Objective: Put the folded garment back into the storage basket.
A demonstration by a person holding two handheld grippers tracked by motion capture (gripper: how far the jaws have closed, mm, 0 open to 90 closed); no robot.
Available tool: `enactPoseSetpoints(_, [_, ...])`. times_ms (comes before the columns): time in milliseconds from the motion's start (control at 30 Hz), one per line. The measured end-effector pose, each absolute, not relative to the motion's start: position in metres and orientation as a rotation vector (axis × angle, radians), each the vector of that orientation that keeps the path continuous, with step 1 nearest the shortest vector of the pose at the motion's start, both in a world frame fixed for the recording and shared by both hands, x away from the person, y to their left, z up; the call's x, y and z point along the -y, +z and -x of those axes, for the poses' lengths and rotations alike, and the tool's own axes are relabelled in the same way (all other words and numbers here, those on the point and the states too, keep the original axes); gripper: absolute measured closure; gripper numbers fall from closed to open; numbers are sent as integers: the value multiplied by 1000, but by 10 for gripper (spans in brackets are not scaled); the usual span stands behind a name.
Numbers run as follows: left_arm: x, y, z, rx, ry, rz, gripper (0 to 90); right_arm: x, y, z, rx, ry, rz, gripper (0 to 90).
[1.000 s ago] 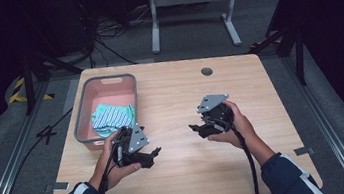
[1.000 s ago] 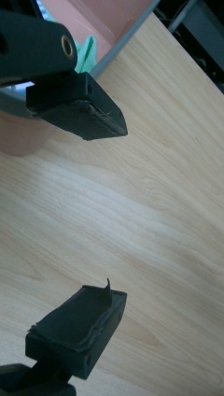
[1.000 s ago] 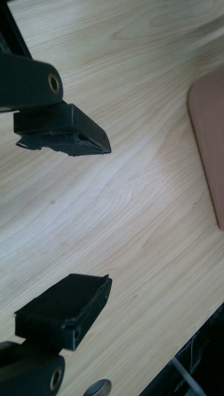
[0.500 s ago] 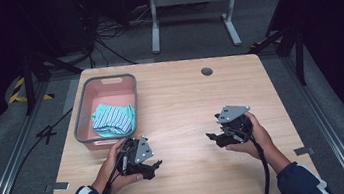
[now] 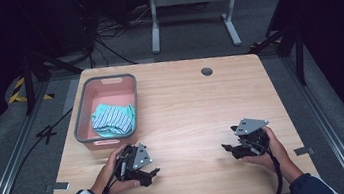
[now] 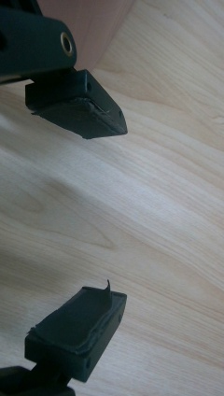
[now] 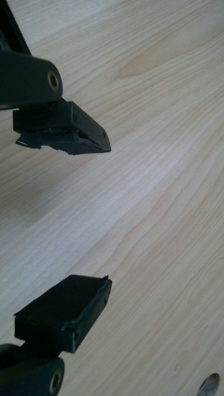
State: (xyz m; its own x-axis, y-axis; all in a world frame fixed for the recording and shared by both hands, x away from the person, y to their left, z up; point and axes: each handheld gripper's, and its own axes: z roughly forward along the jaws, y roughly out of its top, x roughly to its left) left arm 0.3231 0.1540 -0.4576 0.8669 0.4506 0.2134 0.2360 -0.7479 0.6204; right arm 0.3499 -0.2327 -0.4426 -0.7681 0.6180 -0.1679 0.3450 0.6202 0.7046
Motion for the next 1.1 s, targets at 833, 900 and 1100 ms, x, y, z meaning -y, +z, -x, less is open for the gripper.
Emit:
enactPoseSetpoints(833, [-185, -483, -323, -685, 252, -2292, 152, 314, -487, -322, -2381, 1047, -1076, 159])
enactPoseSetpoints(900, [-185, -483, -323, -684, 251, -2293, 152, 314, -487, -323, -2384, 1047, -1073, 154])
enactPoseSetpoints(1100, [-184, -483, -325, -675, 244, -2300, 140, 314, -487, -324, -2383, 1044, -1077, 155])
